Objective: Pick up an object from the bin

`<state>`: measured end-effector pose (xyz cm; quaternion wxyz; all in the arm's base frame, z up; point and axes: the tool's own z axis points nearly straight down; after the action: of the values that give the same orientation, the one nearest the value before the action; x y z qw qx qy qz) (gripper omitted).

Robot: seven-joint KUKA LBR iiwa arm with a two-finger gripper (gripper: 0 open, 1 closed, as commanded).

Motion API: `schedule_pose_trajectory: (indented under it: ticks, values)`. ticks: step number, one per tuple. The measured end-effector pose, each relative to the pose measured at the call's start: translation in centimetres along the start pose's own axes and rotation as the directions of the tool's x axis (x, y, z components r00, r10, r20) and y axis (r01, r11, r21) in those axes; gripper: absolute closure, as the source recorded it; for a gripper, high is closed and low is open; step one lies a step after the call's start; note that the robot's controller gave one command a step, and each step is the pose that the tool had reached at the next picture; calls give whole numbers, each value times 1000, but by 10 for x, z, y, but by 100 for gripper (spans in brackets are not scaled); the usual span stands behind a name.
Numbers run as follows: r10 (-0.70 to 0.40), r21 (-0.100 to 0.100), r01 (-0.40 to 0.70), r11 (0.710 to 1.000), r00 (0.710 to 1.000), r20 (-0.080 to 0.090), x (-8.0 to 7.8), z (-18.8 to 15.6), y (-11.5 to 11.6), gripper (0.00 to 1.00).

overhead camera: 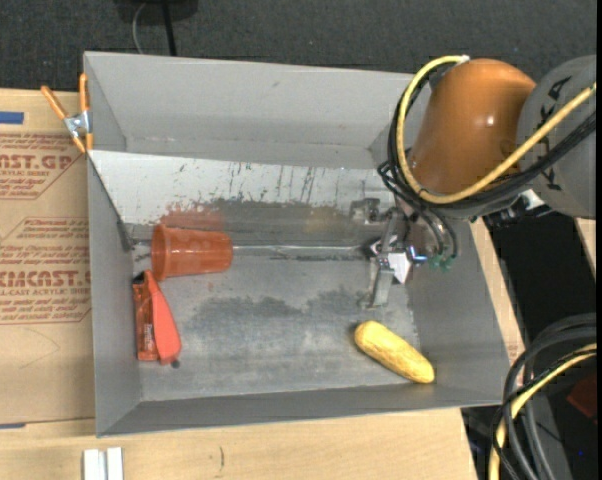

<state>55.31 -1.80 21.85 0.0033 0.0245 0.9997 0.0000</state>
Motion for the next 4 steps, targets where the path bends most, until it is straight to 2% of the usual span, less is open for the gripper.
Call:
schedule_pose_trajectory:
  ticks: [1, 2, 3, 4]
  values:
    - [-35, -1, 35, 999, 999, -6, 44, 35, -10, 0]
    - [-1, -2, 1, 1000, 1000, -9, 51, 53, -31, 0]
    - [-16, -1, 16, 1000, 1000, 0, 55, 88, -61, 0]
    - [-16, -2, 16, 1000, 1000, -10, 57, 149, -89, 100]
